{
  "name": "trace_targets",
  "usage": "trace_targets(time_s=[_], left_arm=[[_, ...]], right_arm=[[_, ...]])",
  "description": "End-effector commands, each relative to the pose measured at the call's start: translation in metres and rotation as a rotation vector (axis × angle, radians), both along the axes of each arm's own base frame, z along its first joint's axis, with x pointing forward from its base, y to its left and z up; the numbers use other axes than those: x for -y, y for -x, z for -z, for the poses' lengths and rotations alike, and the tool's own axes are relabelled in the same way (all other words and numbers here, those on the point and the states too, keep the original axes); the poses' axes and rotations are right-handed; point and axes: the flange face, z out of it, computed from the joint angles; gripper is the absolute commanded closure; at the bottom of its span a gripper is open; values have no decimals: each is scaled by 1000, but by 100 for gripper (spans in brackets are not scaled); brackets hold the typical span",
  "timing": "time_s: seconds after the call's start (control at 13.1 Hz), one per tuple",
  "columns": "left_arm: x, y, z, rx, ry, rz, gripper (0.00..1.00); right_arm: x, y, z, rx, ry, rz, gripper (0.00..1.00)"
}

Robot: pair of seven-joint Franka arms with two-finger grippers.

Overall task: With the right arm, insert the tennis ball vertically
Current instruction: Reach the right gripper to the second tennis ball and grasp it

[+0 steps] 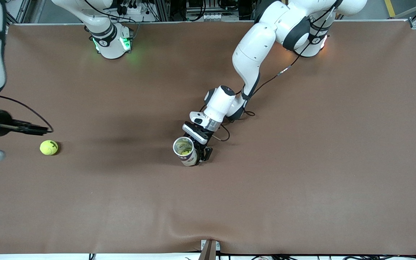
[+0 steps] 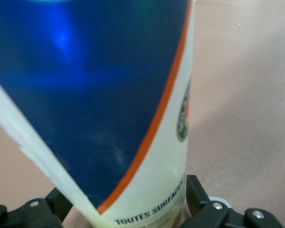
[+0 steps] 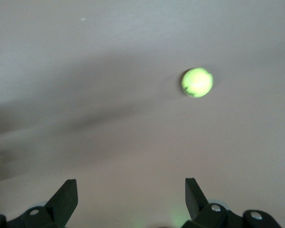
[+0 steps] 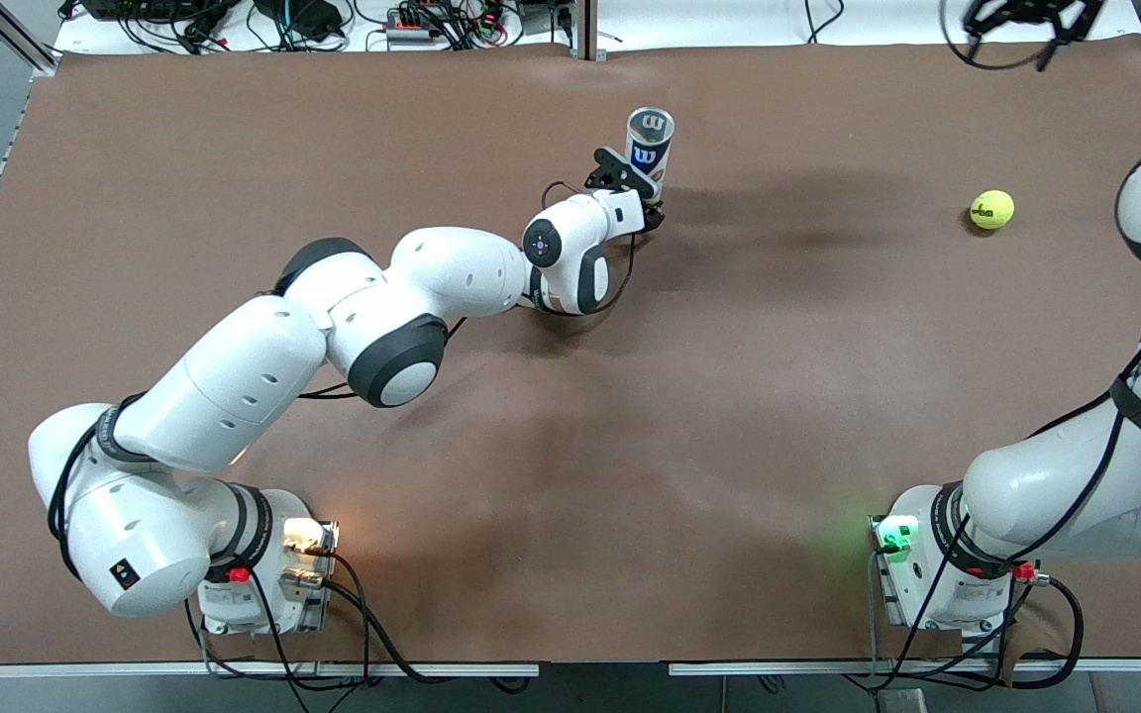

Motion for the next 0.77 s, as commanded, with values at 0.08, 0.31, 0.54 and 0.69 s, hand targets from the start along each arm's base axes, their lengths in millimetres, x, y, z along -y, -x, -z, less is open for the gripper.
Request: trace_targets(time_s=[0.08, 0.31, 0.54, 0.69], left_arm=[[-6, 8, -18, -18, 0, -18, 0], [-7, 9, -21, -19, -1, -18, 0], [-8, 7, -23, -16, 1, -19, 0], [-7, 8, -23, -16, 1, -18, 0]], right_arm=[[39, 10, 72, 9, 64, -118, 0], [85, 20, 104, 44, 40, -183, 0], [113, 32, 161, 116, 45, -205, 0], [112, 28, 181, 140, 47, -214, 0]])
